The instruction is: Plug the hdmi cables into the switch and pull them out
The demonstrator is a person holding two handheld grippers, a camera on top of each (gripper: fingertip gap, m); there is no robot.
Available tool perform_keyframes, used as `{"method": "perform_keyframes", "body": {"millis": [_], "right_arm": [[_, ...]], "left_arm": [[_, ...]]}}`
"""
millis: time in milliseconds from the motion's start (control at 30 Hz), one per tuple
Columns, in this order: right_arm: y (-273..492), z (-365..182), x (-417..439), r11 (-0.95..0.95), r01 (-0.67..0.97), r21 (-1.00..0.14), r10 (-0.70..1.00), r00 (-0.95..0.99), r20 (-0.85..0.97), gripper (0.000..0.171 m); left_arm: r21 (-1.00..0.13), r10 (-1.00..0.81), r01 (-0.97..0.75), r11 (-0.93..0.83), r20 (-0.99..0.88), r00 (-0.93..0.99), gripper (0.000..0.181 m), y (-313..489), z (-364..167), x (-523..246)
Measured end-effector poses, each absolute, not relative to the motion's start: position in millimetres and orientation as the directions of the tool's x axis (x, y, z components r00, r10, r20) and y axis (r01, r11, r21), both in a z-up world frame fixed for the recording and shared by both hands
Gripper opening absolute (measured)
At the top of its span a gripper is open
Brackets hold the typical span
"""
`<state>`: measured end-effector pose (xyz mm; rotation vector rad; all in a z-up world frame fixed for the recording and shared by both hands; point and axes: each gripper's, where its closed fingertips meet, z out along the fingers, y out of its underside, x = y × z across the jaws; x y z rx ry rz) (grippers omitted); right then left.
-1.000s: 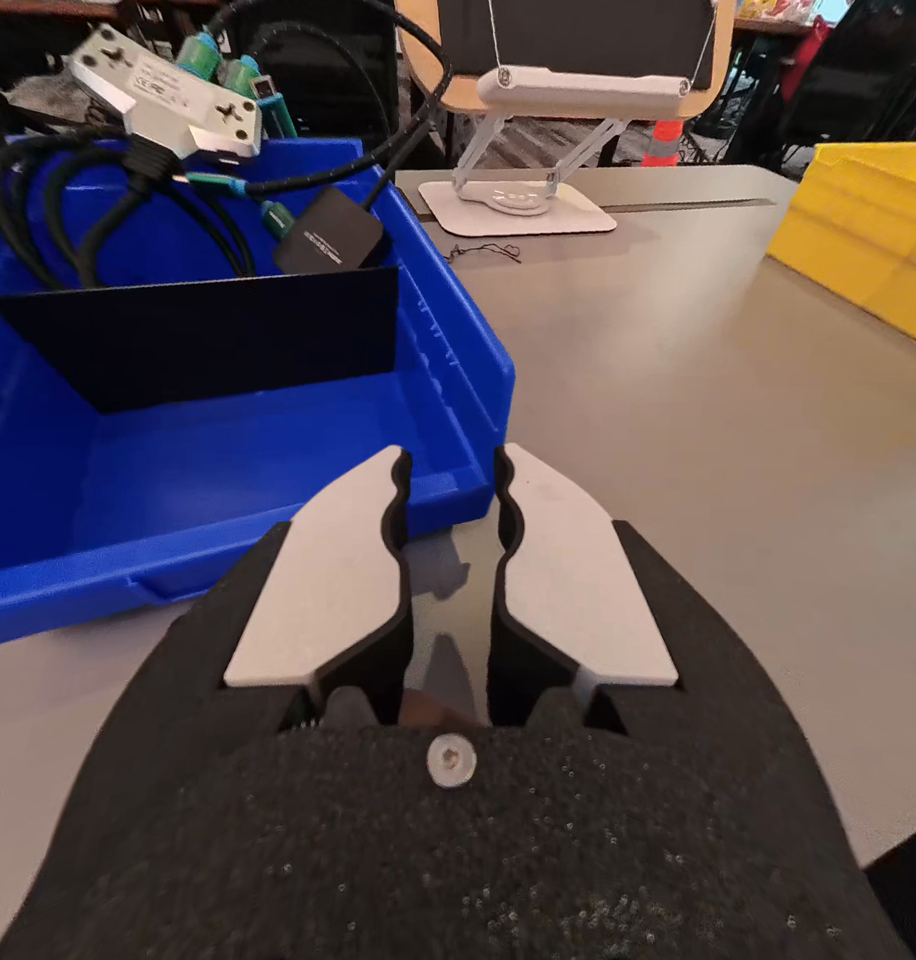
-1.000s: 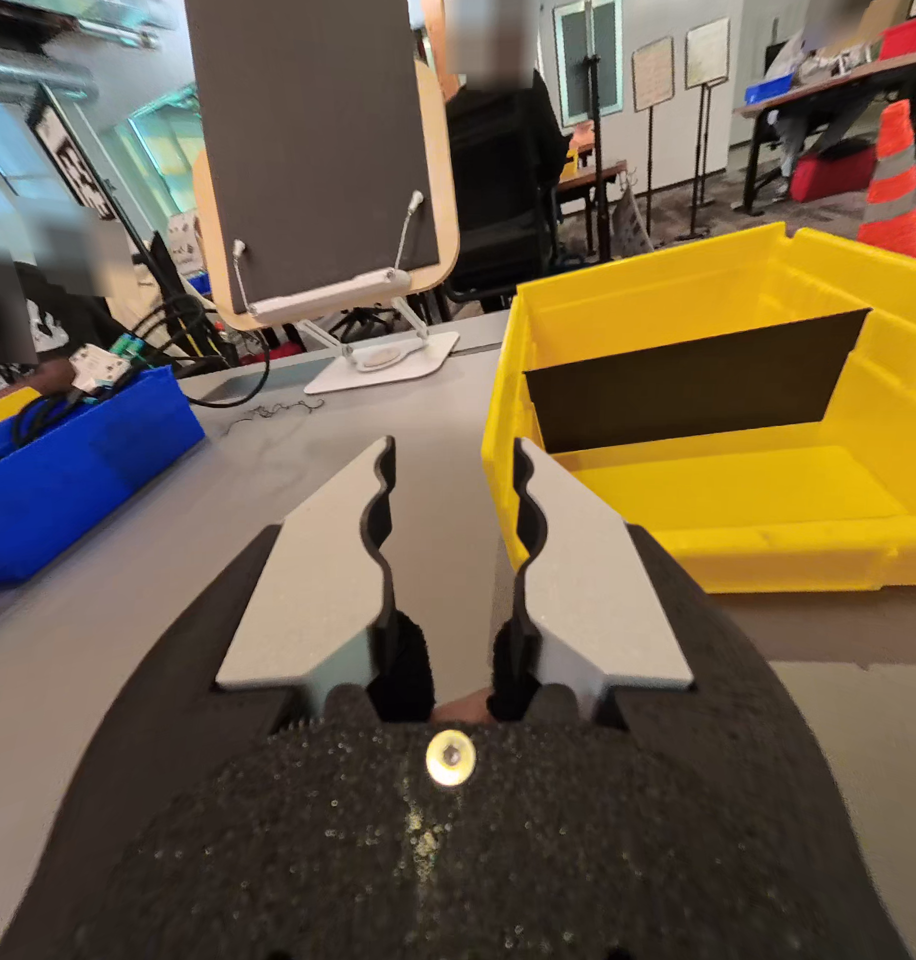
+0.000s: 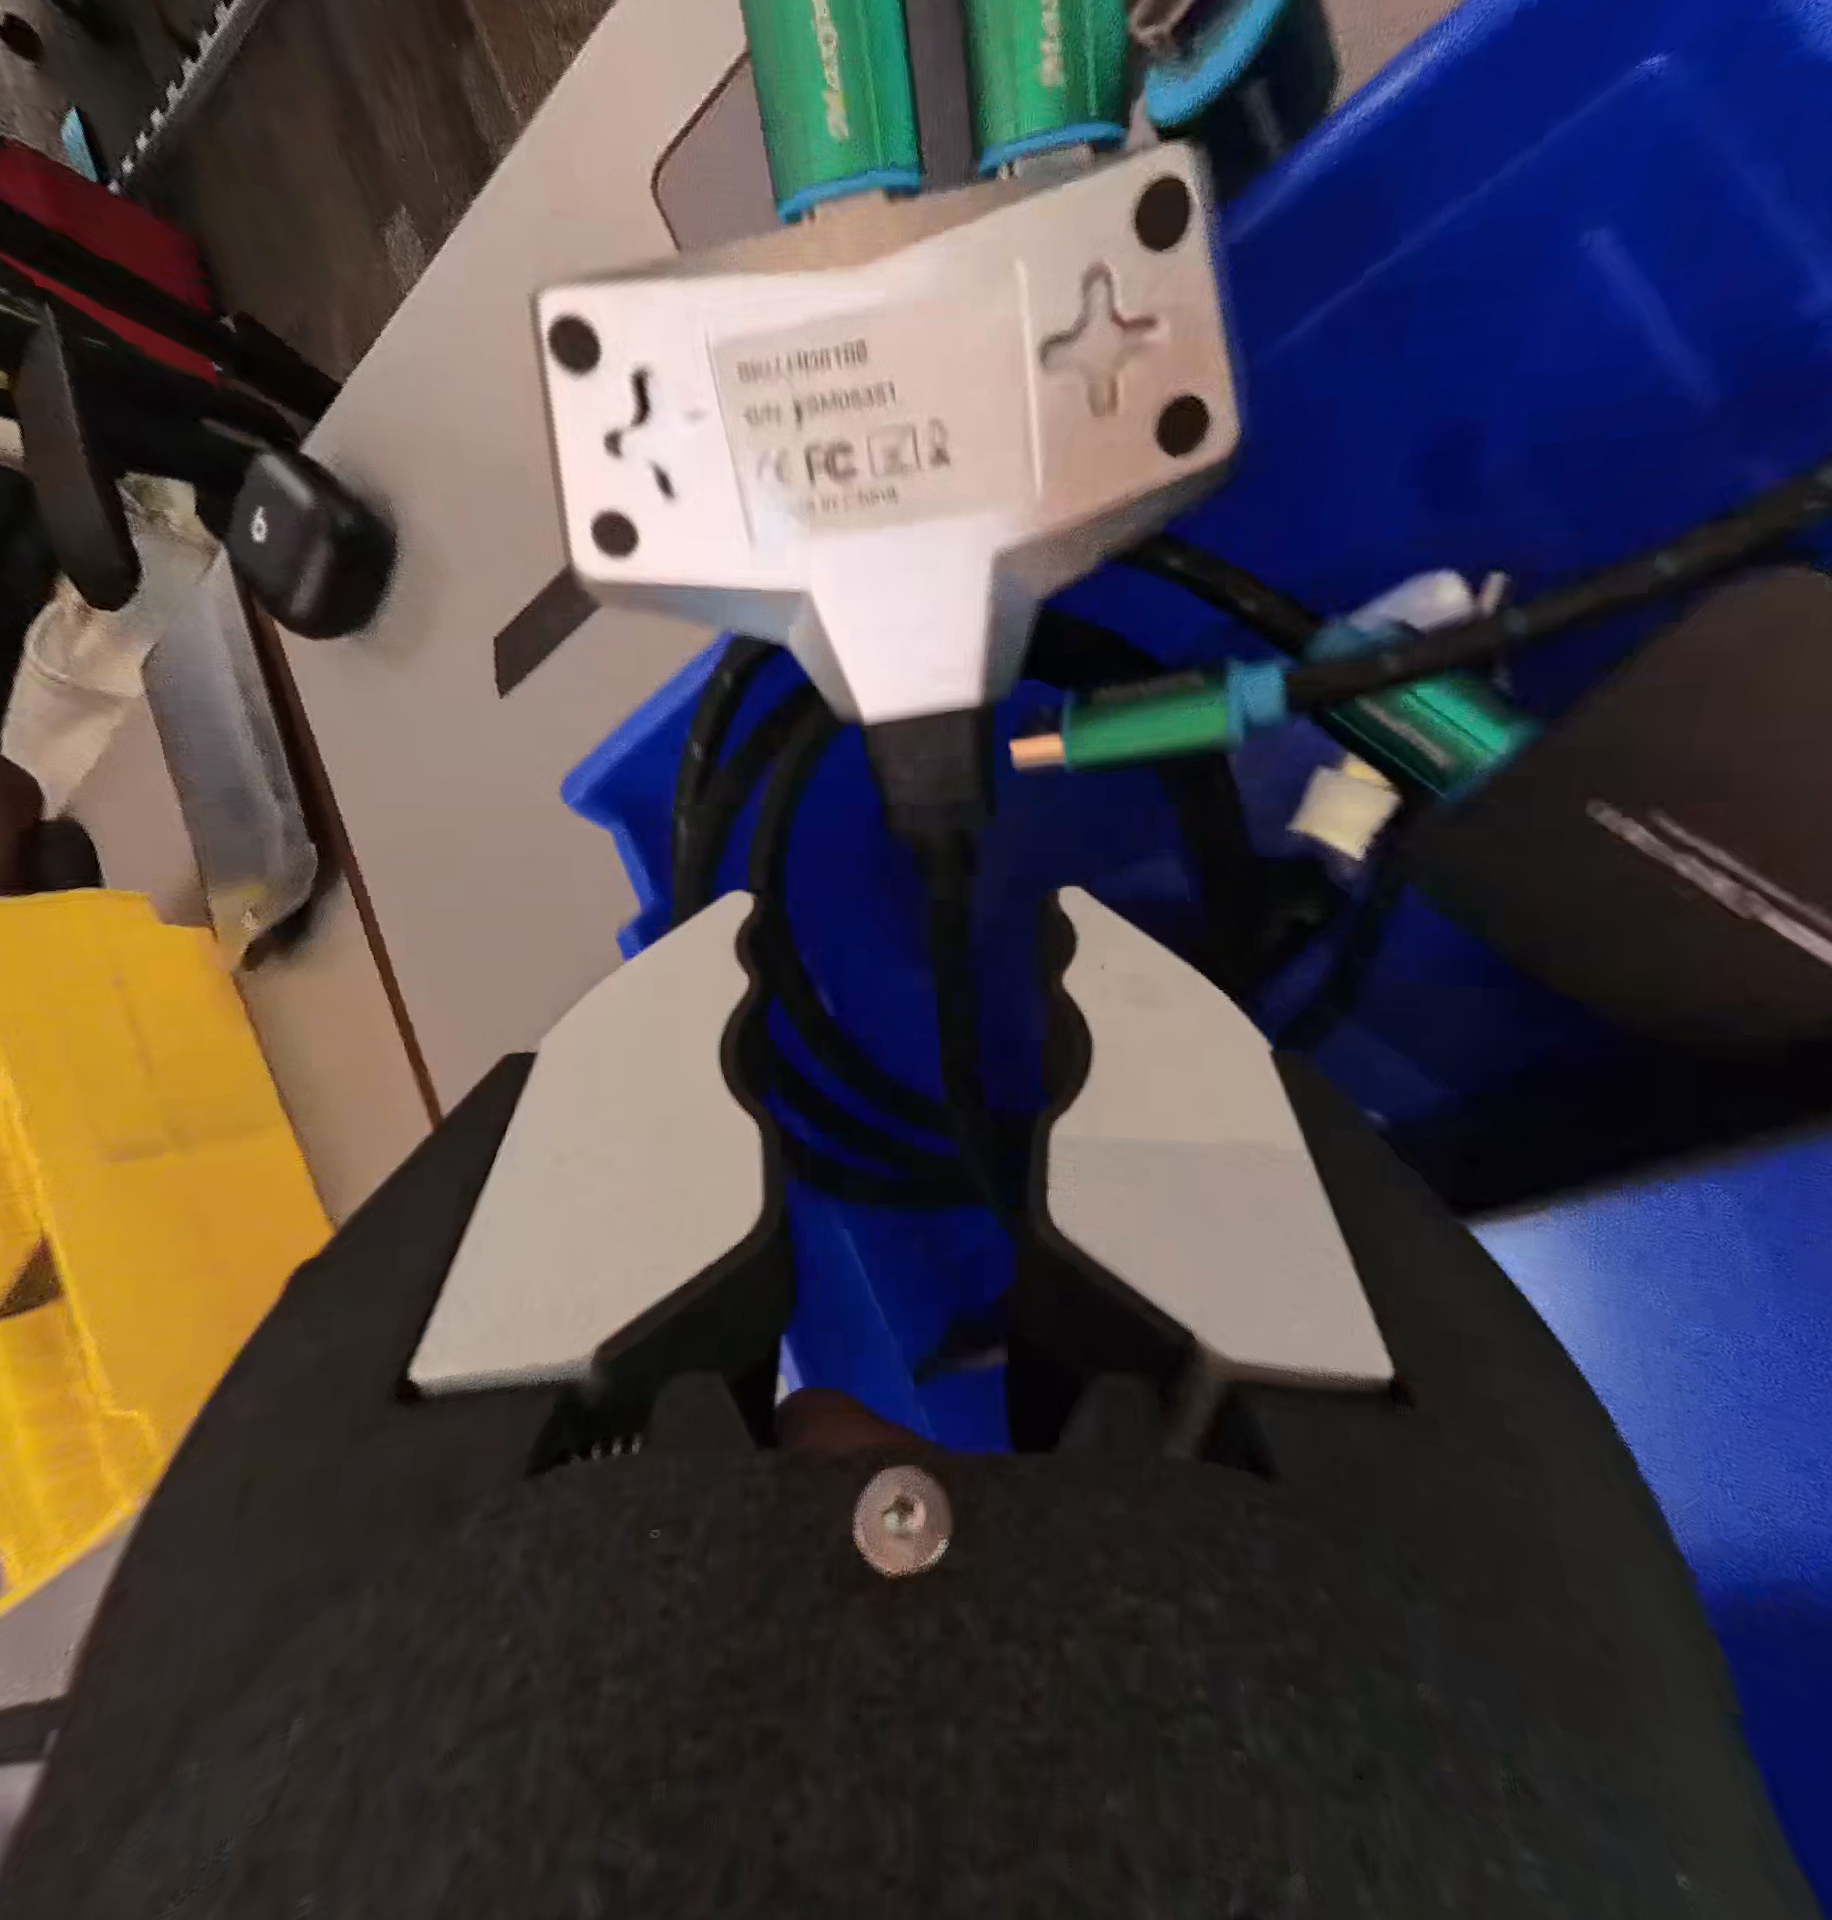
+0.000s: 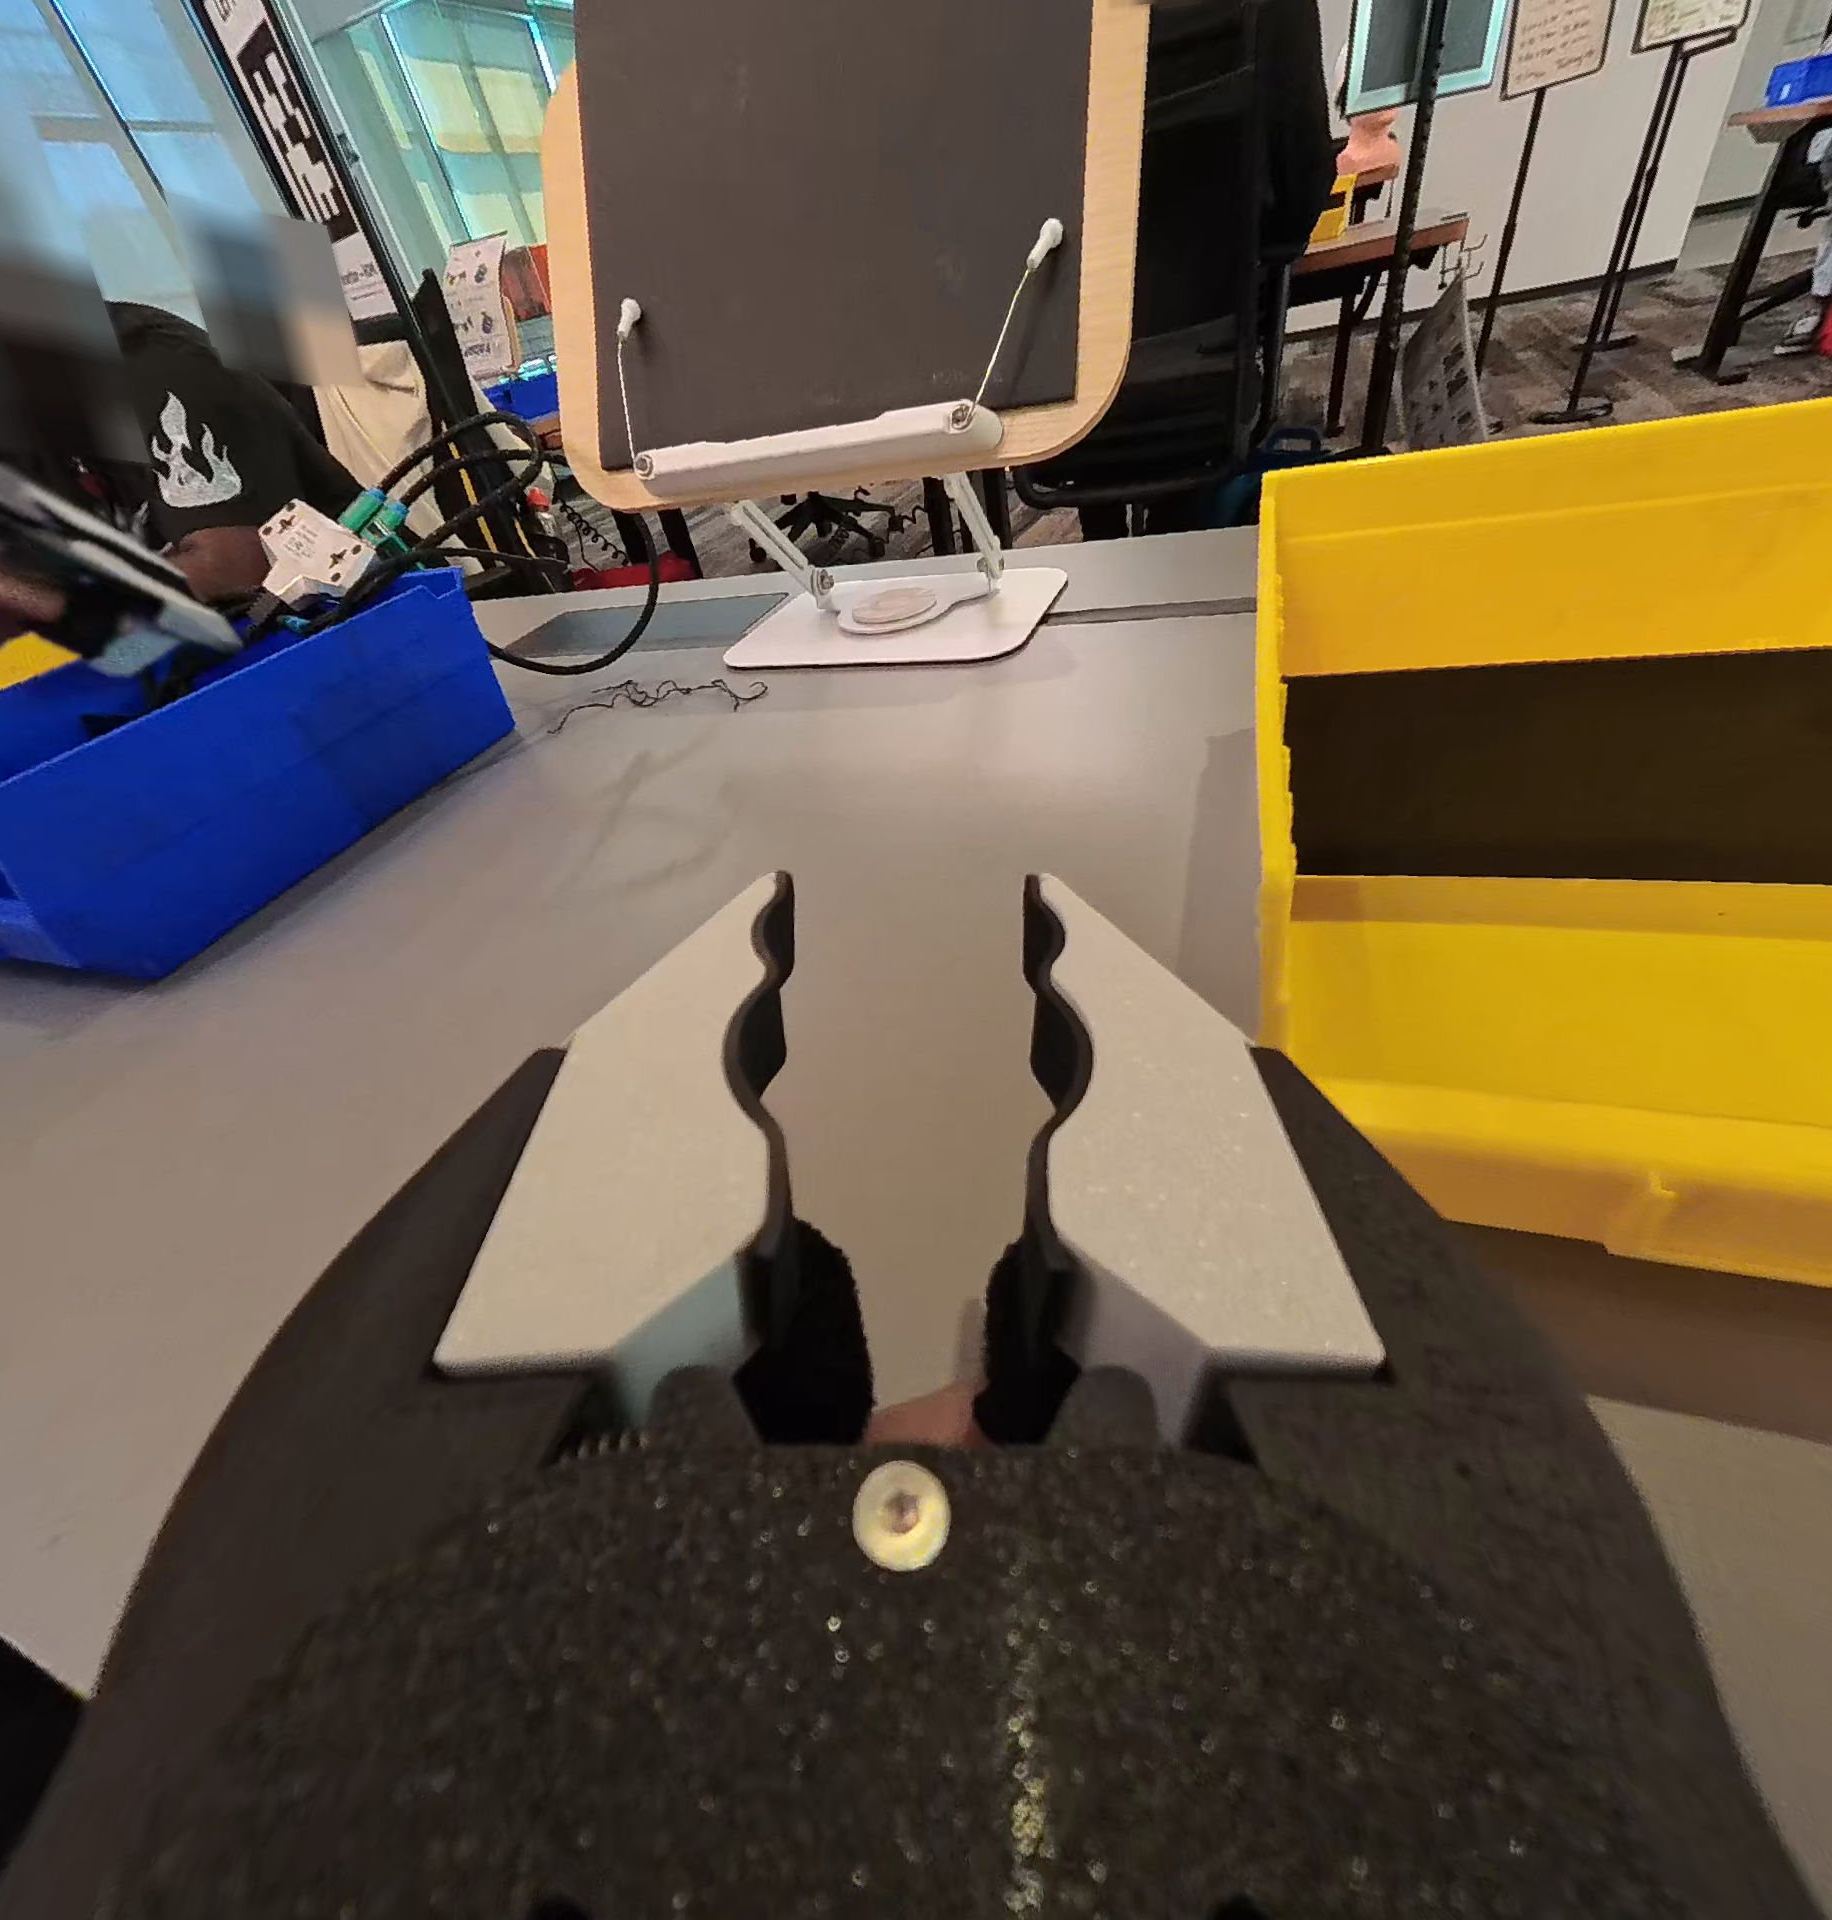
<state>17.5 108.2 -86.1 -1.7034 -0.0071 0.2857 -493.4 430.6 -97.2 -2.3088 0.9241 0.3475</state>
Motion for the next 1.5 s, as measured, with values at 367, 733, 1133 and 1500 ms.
{"method": "perform_keyframes", "body": {"millis": [367,733,1133,1500], "right_arm": [[97.9,-96.2,22.7,-0.194,-0.125,-0.973,0.157,0.975,-0.157,0.043],[100.7,-101.5,20.1,-0.222,-0.132,-0.966,0.166,0.971,-0.17,0.043],[103.5,-103.4,18.9,-0.235,-0.149,-0.961,0.166,0.968,-0.19,0.043],[104.3,-106.1,16.6,-0.248,-0.136,-0.959,0.172,0.968,-0.182,0.043]], "left_arm": [[-0.35,-0.551,-0.791,-0.502,-0.575,0.605,0.075,468.8,-96.6,-492.2],[-0.379,-0.442,-0.775,-0.506,-0.657,0.61,0.023,472.6,-109.3,-513.3],[-0.504,-0.449,-0.766,-0.399,-0.621,0.642,0.024,453.7,-75.5,-512.4],[-0.565,-0.33,-0.766,-0.305,-0.692,0.642,0.023,451.4,-10.2,-505.8]]}}
